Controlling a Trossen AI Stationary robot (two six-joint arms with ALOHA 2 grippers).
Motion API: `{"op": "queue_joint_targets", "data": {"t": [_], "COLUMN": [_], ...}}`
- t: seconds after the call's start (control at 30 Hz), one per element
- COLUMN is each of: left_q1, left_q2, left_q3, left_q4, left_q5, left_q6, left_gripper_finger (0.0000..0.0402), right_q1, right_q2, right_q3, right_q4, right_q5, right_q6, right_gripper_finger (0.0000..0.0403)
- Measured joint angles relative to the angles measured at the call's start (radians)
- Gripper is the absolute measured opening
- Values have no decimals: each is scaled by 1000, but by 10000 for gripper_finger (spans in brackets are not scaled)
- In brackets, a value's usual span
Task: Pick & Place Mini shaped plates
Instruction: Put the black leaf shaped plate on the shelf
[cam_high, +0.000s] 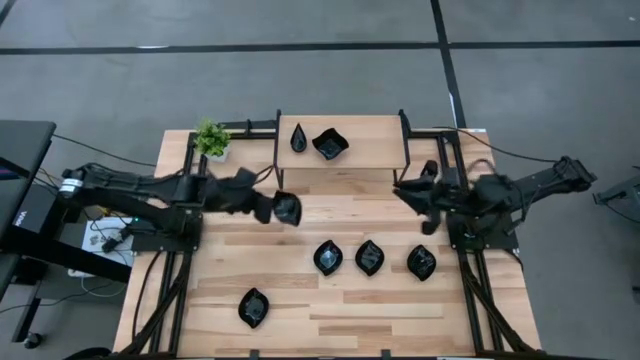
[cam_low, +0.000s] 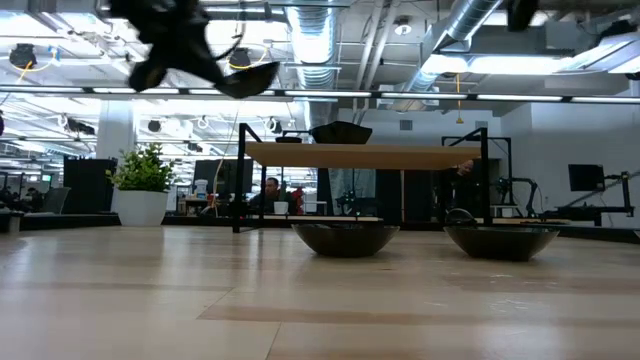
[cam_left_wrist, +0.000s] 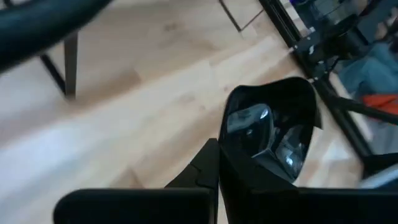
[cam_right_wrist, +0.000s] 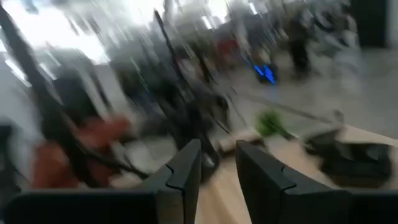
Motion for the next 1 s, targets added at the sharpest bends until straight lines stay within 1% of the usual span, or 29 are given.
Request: {"op": "queue_joint_targets", "data": {"t": [0.13,0.23,0.4,0.57,0.63,0.73,0.9,1.0], "left_q1": [58,89,106,105,105,106,105,103], "left_q2": [104,163,234,274,280,281,278,278], "left_q3": [108,172,251,286,289,289,289,289], "left_q4": [0,13,64,103,113,121,128,129], "left_q5": [9,9,1,-23,-40,-44,-53,-66], "left_q6": [157,228,325,374,380,380,398,406], "left_gripper_finger": [4,4,4,4,4,4,4,4], "right_q1": [-7,-25,-66,-119,-135,-161,-215,-235], "right_q2": [162,277,453,615,671,753,873,925], "right_q3": [239,383,591,760,819,908,1057,1118], "right_q4": [-340,-515,-658,-809,-854,-906,-1027,-1071], "right_q5": [62,79,79,78,71,35,-69,-79], "right_q6": [7,39,35,29,-2,-48,-95,-131], "right_gripper_finger": [91,83,78,78,78,78,78,78]}}
